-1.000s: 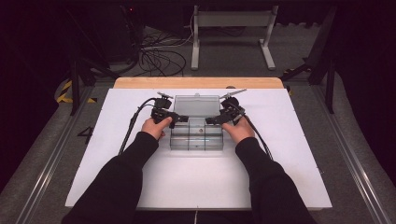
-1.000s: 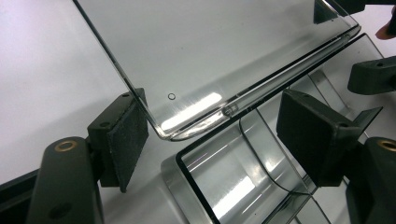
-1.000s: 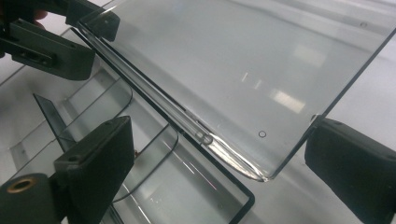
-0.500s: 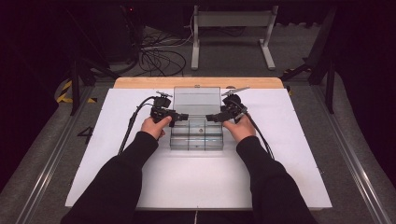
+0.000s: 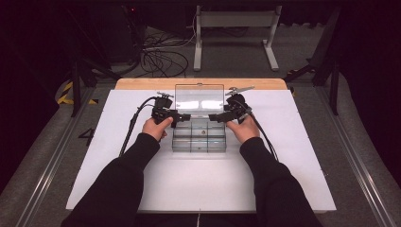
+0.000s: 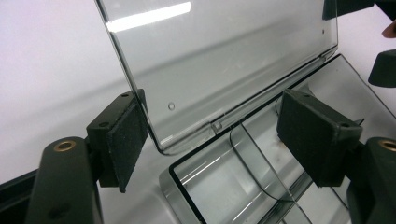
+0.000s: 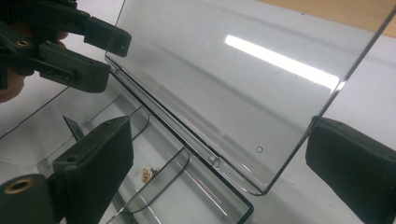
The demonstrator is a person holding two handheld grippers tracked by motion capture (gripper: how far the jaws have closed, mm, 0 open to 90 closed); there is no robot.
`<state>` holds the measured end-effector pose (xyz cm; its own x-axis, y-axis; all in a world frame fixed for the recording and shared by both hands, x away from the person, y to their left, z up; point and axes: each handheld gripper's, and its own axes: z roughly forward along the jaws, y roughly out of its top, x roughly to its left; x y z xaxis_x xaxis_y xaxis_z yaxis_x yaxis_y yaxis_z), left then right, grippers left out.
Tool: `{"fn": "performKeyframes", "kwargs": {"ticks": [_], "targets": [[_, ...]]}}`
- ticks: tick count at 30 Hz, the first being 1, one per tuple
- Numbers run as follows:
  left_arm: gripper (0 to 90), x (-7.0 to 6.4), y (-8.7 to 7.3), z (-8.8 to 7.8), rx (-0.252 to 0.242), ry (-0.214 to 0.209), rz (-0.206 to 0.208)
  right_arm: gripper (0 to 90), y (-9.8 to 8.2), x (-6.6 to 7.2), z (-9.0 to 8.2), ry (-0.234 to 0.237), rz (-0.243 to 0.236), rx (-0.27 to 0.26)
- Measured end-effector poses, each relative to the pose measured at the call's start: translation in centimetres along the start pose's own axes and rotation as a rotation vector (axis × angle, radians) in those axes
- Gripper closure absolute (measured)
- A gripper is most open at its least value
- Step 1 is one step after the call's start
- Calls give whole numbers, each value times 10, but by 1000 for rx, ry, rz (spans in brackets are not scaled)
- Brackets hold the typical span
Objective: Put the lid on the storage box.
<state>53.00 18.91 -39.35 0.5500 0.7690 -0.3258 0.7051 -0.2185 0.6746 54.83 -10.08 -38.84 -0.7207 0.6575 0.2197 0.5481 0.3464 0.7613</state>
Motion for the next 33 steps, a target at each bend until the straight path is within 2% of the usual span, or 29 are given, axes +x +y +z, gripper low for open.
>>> {"fn": "performKeyframes", "kwargs": {"ticks": [2, 8, 16, 24, 33], "targets": [[252, -1, 0, -1, -7, -4, -7, 80, 1, 1, -1, 1, -1, -4], [252, -1, 1, -3, -13, 4, 16, 80, 2, 3, -4, 0, -8, -11], [252, -3, 1, -6, -34, 4, 18, 81, 3, 5, -7, 2, -13, -17], [252, -7, 3, -11, -55, 20, 43, 84, 5, 7, -12, 5, -21, -24], [252, -11, 5, -18, -99, 18, 51, 107, 7, 11, -19, 6, -32, -36]]}}
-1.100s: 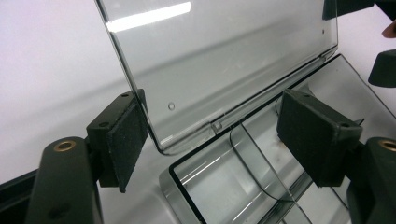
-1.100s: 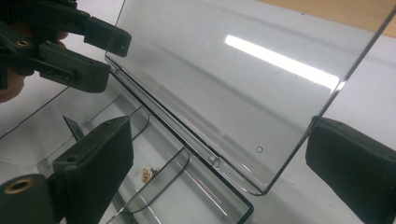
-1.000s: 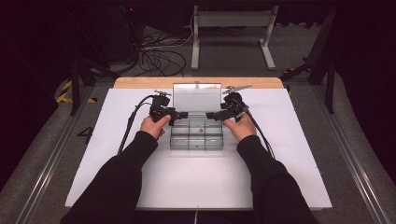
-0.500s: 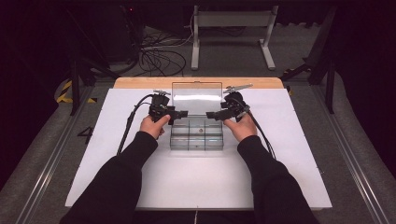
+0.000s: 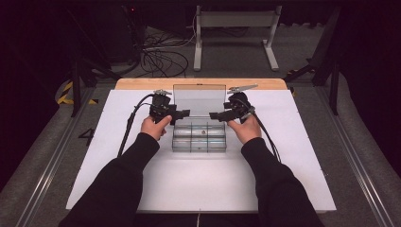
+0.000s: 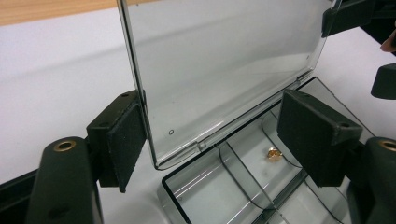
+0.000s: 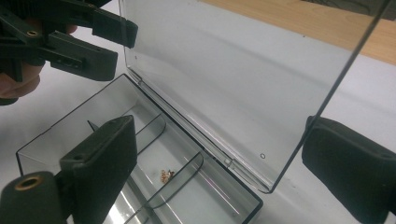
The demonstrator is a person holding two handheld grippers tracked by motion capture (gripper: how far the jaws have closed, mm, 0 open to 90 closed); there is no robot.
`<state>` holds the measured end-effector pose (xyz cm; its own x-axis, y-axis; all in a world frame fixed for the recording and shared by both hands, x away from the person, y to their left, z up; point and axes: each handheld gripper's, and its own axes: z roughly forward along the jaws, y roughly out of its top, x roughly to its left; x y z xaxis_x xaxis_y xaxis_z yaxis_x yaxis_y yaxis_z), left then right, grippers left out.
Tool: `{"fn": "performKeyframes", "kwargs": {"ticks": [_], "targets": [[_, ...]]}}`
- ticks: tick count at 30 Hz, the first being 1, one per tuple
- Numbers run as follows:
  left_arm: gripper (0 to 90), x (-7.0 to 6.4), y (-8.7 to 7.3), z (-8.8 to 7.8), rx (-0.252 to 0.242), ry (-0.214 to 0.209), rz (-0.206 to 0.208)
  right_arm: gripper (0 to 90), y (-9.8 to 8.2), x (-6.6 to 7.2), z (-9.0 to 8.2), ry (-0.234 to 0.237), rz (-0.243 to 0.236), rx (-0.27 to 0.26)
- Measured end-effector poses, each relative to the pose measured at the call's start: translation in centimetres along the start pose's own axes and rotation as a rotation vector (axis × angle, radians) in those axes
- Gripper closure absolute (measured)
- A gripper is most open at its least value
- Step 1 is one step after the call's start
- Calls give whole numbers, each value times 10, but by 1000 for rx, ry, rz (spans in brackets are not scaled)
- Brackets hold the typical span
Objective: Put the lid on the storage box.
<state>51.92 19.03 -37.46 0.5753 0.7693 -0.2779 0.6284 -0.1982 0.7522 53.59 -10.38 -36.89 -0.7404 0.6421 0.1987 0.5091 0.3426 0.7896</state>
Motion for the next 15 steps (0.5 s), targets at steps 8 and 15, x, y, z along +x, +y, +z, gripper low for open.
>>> {"fn": "performKeyframes", "kwargs": {"ticks": [8, 15], "targets": [[260, -2, 1, -3, -1, -6, 5, 138, 2, 2, -6, 3, -4, -16], [260, -5, 0, -5, 6, 6, 31, 174, 2, 4, -10, -1, -5, -23]]}}
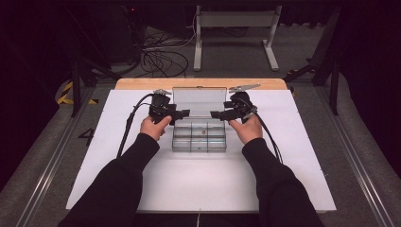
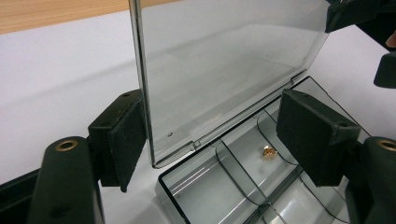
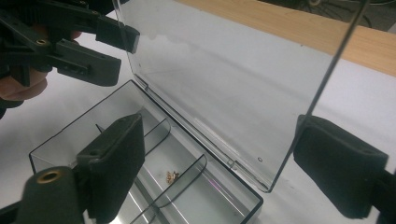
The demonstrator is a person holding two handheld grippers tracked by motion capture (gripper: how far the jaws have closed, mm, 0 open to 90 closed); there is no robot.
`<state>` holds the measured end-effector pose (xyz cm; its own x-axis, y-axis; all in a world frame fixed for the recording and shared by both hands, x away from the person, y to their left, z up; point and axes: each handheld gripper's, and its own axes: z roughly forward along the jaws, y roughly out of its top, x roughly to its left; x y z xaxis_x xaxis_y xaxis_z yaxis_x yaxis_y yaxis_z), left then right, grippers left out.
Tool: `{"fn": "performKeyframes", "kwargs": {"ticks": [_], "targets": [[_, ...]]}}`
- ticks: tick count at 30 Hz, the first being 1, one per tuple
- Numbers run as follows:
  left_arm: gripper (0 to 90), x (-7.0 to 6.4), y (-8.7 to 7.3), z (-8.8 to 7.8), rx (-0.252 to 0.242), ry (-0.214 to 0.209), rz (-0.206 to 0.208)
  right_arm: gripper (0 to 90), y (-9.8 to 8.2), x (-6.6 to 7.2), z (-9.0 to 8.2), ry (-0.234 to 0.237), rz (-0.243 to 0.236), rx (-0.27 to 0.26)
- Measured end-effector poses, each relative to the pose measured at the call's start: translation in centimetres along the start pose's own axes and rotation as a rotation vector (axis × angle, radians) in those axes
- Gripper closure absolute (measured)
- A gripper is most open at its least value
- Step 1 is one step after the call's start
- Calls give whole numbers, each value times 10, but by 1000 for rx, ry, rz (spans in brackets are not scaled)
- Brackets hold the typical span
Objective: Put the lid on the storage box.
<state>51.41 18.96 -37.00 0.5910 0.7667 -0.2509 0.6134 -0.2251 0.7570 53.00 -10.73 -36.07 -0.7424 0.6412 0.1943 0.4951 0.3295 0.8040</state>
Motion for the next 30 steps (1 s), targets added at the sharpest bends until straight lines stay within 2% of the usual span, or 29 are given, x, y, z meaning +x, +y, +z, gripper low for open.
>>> {"fn": "performKeyframes", "kwargs": {"ticks": [4, 9, 16, 24, 30], "targets": [[254, -3, -1, -2, 2, 6, 39, 215, 0, 2, -2, -8, -11, -3], [306, -6, -2, -5, 11, 39, 83, 263, 0, 6, -4, -24, -25, 1], [409, -8, -3, -16, -11, 21, 87, 313, -5, 8, -9, -23, -27, -3], [427, -14, -2, -23, -28, 4, 122, 306, -16, 8, -22, -8, -13, -27], [434, -16, -1, -24, -34, -1, 121, 315, -21, 18, -43, -28, -47, -60]]}}
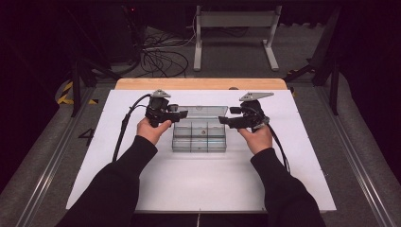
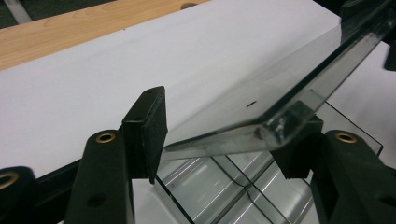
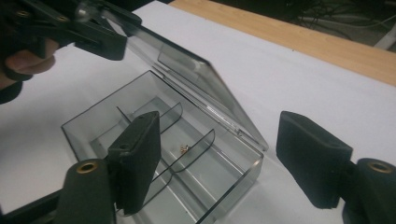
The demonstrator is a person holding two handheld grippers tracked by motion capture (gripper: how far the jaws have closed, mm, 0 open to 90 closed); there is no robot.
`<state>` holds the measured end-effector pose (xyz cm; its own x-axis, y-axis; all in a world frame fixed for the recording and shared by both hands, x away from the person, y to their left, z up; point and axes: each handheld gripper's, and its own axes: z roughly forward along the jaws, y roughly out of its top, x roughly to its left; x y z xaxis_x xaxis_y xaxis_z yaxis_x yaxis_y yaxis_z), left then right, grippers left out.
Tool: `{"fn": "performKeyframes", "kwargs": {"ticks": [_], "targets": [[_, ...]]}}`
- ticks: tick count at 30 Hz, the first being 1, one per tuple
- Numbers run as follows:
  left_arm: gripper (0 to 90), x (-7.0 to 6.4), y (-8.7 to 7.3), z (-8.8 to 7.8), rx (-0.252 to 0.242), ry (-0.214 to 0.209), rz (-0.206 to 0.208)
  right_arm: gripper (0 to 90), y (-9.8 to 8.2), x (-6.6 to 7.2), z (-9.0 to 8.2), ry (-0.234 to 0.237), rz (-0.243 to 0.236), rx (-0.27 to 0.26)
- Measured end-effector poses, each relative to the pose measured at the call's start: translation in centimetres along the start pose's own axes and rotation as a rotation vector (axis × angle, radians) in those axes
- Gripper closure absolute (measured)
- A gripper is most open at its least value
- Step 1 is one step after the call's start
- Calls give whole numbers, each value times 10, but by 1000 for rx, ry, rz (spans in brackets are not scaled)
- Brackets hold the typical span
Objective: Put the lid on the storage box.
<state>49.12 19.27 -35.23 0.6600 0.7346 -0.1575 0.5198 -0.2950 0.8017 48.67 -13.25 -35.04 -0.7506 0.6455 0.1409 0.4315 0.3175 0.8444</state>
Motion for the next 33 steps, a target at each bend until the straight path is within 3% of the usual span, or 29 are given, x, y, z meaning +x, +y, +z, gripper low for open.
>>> {"fn": "performKeyframes", "kwargs": {"ticks": [3, 8, 11, 15, 26, 29, 33], "targets": [[436, 0, 0, -2, 0, 0, -7, 388, 0, 8, -13, -25, -24, -16], [441, 0, 0, -5, -4, -1, -3, 643, 0, 20, -30, -52, -41, -32], [443, 0, 0, -7, -5, -2, -4, 791, 1, 26, -31, -43, -52, -22], [444, -1, 0, -10, 1, 1, 2, 899, 3, 32, -26, -66, -76, -7], [457, -11, -2, -33, 64, 44, 72, 900, 6, 28, -26, -40, -53, -7], [495, -14, -5, -43, 75, 59, 86, 900, 6, 29, -27, -30, -59, 3], [616, -17, -10, -56, 102, 78, 88, 900, 4, 32, -28, -22, -66, 24]]}}
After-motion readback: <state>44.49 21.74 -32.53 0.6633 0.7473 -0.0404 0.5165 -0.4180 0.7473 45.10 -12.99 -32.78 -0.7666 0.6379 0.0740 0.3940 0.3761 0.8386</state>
